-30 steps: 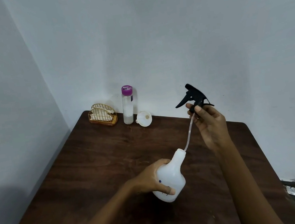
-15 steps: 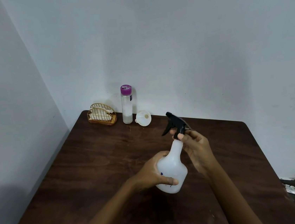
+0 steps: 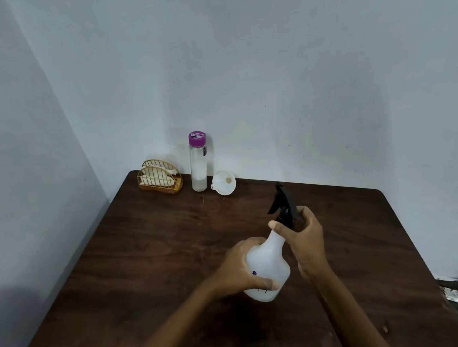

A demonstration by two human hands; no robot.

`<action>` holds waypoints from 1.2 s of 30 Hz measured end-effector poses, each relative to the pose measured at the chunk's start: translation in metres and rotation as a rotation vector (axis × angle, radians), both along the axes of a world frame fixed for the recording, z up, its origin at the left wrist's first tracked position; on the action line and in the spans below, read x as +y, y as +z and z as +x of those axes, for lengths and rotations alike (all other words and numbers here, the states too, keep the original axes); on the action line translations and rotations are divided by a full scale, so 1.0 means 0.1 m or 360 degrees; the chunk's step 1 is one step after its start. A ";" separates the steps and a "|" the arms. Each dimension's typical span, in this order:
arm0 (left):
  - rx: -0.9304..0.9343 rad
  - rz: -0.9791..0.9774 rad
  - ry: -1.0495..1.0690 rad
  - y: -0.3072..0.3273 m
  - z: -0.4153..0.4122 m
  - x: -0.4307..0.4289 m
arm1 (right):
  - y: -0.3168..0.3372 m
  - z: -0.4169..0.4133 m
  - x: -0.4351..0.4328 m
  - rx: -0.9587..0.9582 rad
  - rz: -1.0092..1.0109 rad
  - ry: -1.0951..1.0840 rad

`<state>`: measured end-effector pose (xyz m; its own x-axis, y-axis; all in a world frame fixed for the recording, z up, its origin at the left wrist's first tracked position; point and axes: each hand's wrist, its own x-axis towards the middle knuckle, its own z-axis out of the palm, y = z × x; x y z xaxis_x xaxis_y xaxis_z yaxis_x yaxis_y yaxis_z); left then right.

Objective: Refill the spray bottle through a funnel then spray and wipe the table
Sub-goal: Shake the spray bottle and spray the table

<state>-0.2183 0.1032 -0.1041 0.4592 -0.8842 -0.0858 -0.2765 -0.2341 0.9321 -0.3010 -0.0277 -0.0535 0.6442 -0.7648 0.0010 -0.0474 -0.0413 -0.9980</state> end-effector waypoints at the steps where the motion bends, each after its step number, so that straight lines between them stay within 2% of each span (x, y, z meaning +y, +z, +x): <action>1: -0.0010 0.0009 -0.0001 -0.01 -0.01 0.00 | -0.01 0.02 0.04 0.0002 0.0001 -0.0028; 5: 0.0025 0.0012 0.0021 -0.04 -0.08 -0.01 | -0.09 0.02 0.11 -0.0087 0.0172 -0.0085; 10: 0.0024 -0.0025 0.0058 -0.02 -0.06 0.00 | -0.01 -0.08 0.06 -0.0313 0.0588 0.0044; 15: -0.0056 -0.0035 0.0082 -0.03 -0.03 -0.02 | 0.01 -0.09 -0.02 -0.0327 0.0541 -0.0018; 19: -0.0150 0.0012 0.0087 -0.08 -0.04 -0.02 | -0.06 -0.04 0.02 -0.0149 0.0279 -0.0064; 23: -0.0158 0.0026 0.0121 -0.15 -0.08 0.00 | -0.14 -0.01 0.02 -0.0094 0.0444 0.0033; 27: -0.0226 0.0003 0.0148 -0.19 -0.13 -0.01 | -0.18 0.02 0.07 -0.0016 0.0296 -0.0067; 31: -0.0273 0.0022 0.0132 -0.24 -0.15 0.00 | -0.26 0.04 0.11 0.0118 0.0422 -0.0055; 36: -0.0321 0.0091 0.0115 -0.29 -0.10 0.03 | -0.24 -0.10 0.06 -0.0058 0.0544 0.0184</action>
